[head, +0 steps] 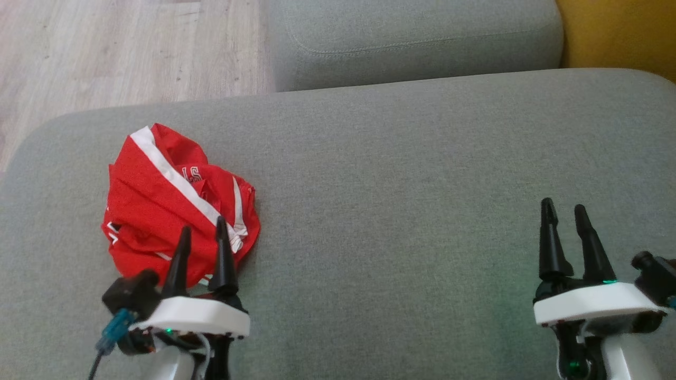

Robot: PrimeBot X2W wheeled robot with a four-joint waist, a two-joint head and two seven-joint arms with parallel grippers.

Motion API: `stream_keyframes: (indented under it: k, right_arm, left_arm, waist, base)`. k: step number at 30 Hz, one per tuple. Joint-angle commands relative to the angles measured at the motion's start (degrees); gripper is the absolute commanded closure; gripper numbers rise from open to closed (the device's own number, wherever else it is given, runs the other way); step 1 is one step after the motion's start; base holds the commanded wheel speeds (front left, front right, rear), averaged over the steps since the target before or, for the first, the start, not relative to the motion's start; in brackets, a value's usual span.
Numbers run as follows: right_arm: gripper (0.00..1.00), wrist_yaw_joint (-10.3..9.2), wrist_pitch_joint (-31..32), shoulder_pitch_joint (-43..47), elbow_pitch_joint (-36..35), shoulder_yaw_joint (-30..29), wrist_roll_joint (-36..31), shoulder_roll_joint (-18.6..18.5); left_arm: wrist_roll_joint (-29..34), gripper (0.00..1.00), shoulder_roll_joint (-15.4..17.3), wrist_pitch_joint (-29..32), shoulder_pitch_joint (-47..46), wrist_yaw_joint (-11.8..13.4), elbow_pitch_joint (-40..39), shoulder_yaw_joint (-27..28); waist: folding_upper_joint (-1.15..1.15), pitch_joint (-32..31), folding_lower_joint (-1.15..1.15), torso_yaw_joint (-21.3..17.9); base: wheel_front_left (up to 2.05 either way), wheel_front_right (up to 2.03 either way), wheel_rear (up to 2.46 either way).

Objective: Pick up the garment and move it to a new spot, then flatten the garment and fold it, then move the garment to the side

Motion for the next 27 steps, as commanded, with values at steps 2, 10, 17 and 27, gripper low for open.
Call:
stream_keyframes:
  k: [2,10,17,27]
  right_arm:
    - [0.0,-0.03,-0.99,-1.89,-2.66,1.34,-3.45,-0.41]
    - [0.0,-0.03,-2.34,-2.02,-3.17,1.8,-11.14,-0.44]
    - [0.0,-0.03,-3.52,-2.33,-3.09,2.24,-19.16,-0.46]
    - [0.0,-0.03,-5.04,-2.86,-3.48,2.37,-28.54,-0.5]
  left_arm:
    - [2.86,0.0,1.09,-1.04,-3.79,0.87,-1.75,-0.37]
    - [9.94,0.0,2.9,-2.38,-5.79,3.48,-0.43,-5.38]
    - [15.02,0.0,4.06,-3.56,-7.67,6.26,0.58,-9.47]
    - [21.48,0.0,5.95,-5.07,-9.79,8.9,1.98,-14.72]
  waist:
    - [0.0,0.1,0.0,-0.03]
    - [0.0,0.48,0.0,-0.07]
    - [0.0,0.81,0.0,-0.13]
    - [0.0,0.9,0.0,0.05]
  base:
    - [0.0,0.0,0.0]
    - [0.0,0.0,0.0]
    - [0.0,0.0,0.0]
    - [0.0,0.0,0.0]
